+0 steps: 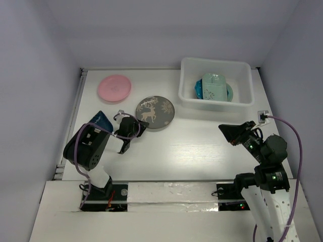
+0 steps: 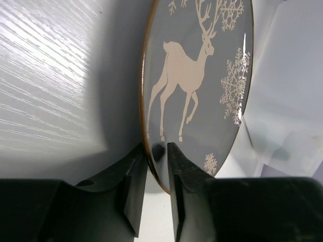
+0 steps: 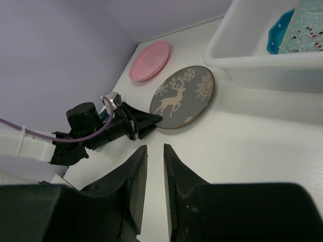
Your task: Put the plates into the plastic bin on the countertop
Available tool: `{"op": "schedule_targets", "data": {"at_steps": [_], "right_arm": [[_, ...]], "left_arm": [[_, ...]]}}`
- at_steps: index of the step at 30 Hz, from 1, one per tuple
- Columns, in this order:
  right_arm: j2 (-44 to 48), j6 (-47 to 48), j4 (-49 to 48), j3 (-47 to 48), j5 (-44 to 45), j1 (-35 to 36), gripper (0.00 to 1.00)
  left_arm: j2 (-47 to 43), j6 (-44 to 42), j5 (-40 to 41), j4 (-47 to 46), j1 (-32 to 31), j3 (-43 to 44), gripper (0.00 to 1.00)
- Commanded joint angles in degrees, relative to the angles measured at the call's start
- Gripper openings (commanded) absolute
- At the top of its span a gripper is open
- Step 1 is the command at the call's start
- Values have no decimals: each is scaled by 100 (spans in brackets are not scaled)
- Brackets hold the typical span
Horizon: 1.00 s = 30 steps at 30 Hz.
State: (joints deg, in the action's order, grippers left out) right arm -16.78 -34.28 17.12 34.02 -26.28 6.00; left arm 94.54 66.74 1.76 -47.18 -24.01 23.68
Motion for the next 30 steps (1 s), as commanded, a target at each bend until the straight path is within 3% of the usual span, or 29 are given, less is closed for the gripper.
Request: {"op": "schedule_targets", "data": {"at_steps": [1, 3, 5, 6, 9, 18, 26, 30], "right_arm": [[60, 18, -192, 43, 18, -2, 25], [34, 27, -192, 52, 9, -2, 25], [25, 27, -192, 61, -8, -2, 25], [25, 27, -192, 61, -17, -2, 25], [8, 44, -148, 70, -26, -2, 25], [8, 97, -60, 43, 27, -2, 25], [34, 45, -113, -124, 36, -2, 25], [34, 27, -130, -133, 36, -2, 25]], "left_arm": [[284, 49, 298, 280, -16, -259, 20], [354, 50, 360, 140, -16, -285, 16], [354, 76, 474, 77, -16, -372, 2], [328, 76, 509, -88, -16, -434, 0], [74, 59, 562, -564, -16, -724, 0], [-1411, -108, 475, -538, -16, -1050, 0], [-3413, -503, 518, 639, -16, -629, 0], [-3995, -583, 413, 1148, 54, -418, 0]]}}
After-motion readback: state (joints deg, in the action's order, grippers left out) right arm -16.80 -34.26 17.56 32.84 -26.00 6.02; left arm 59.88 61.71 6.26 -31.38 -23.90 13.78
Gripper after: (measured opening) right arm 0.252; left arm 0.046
